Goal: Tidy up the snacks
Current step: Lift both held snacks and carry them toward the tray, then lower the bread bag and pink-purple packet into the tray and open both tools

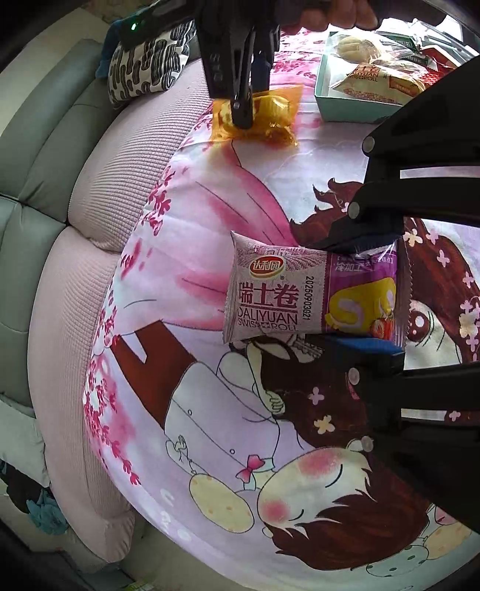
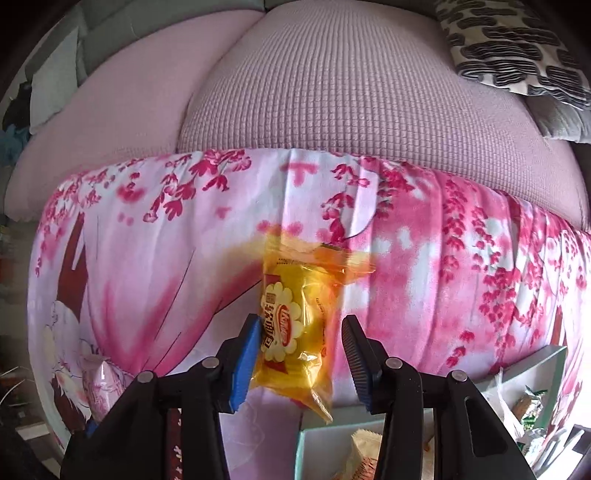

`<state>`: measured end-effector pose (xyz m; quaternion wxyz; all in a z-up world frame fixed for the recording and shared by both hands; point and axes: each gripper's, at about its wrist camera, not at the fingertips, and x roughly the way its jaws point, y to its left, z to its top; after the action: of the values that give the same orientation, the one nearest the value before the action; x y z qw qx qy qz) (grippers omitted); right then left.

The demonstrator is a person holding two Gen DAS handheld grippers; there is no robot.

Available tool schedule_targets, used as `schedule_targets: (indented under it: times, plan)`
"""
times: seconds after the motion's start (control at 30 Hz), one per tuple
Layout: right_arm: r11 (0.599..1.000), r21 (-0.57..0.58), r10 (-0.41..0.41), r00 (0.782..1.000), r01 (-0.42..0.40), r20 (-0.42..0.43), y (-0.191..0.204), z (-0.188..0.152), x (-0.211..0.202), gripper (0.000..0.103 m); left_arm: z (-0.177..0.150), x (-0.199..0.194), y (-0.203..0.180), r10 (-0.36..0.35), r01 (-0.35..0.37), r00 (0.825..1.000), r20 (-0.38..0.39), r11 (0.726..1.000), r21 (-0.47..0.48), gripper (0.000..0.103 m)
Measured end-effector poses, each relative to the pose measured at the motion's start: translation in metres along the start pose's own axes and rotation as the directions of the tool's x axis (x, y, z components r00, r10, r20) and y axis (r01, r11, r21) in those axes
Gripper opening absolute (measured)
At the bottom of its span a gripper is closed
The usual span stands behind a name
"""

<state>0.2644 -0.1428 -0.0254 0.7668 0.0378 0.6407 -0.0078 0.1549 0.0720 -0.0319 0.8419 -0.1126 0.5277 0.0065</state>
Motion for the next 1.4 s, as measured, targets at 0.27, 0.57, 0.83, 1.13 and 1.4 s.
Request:
schedule_targets:
  times: [0.27, 0.57, 0.83, 1.13, 1.4]
  plan:
    - [0.998, -0.019, -0.064, 0.998, 0.064, -0.013, 0.006, 0.003, 0.014, 0.048, -0.001, 0.004, -0.005, -0.008, 0.008, 1.0, -0.01, 1.0, 0.013, 0.04]
    - [0.991, -0.039, -0.126, 0.992, 0.126, 0.003, 0.011, 0.005, 0.025, 0.041, -0.002, 0.005, -0.008, -0.023, 0.023, 0.999, -0.023, 0.999, 0.027, 0.04]
    - [0.995, -0.034, -0.095, 0.995, 0.096, 0.026, 0.006, -0.005, -0.011, 0.041, -0.005, -0.006, -0.014, -0.052, 0.053, 0.998, -0.025, 0.998, 0.034, 0.04]
    - [0.998, -0.06, -0.02, 0.998, 0.024, 0.063, 0.012, -0.043, -0.067, 0.041, -0.016, -0.037, -0.024, -0.119, 0.119, 0.993, -0.004, 0.992, 0.041, 0.04]
    - [0.999, -0.039, 0.031, 0.994, -0.027, 0.108, 0.005, -0.083, -0.095, 0.041, -0.027, -0.054, -0.032, -0.185, 0.186, 0.983, -0.019, 0.981, 0.057, 0.04]
